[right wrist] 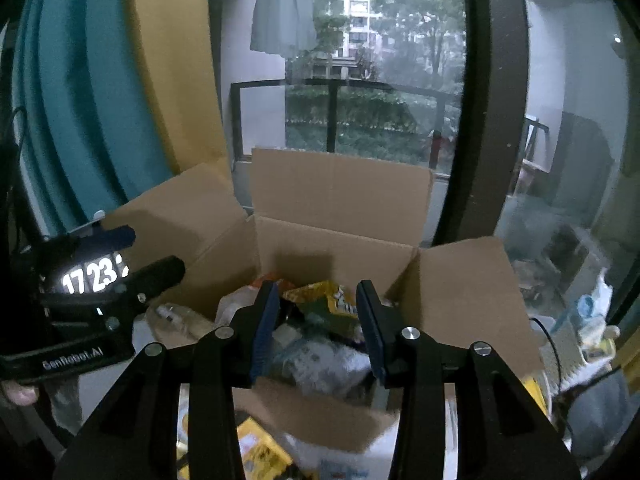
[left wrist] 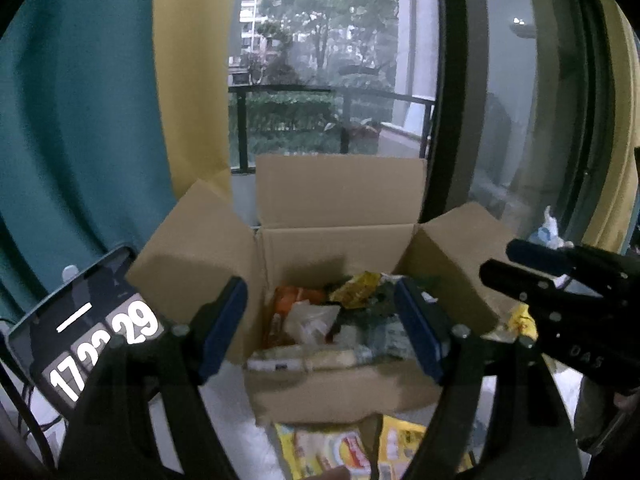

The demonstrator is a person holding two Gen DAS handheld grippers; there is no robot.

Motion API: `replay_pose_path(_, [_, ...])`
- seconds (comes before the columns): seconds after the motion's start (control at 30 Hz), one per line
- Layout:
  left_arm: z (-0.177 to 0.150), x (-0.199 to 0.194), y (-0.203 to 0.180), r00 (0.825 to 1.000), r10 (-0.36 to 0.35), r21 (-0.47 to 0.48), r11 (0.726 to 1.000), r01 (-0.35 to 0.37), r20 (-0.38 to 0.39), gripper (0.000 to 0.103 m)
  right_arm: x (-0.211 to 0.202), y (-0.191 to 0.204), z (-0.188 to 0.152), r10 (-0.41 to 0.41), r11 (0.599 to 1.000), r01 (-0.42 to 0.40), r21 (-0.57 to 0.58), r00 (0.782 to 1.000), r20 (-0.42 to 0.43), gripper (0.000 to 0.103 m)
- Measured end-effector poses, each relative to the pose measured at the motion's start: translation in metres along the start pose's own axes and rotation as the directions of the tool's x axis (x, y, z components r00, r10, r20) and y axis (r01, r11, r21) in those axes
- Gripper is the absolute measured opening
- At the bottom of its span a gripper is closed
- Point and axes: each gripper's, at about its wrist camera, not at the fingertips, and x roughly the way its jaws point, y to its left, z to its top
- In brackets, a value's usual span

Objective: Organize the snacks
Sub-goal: 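Withdraw both tools from the box back over the table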

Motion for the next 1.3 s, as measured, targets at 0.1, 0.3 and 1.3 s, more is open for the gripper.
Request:
replay_pose_path(0.1, [-0.006,-0.023,-0.003,1.000,-0.003,0.006,1.000,0.003,0.014,0.077,-0.019,0.003,-0.008,-0.005,1.000,0.005,0.001,1.000,0.007,0.043])
replay_pose_path(0.3, [-0.029,-0.067,-0.009,0.999,-0.014,0.019,1.000,0.013,0.036,0.078,-0.054,0.008,-0.029,-0.009,1.000,0.009,0.015,1.000,0.011,0.046])
replay_pose_path(1.3, [-0.177,-0.185,-0.036,0.989,-0.143,-0.052,0.989,0.142,-0.032,0.086,-0.176,0.017,-0.234,0.014,0.987,0.022,0.158,0.976,-0.219,0.080])
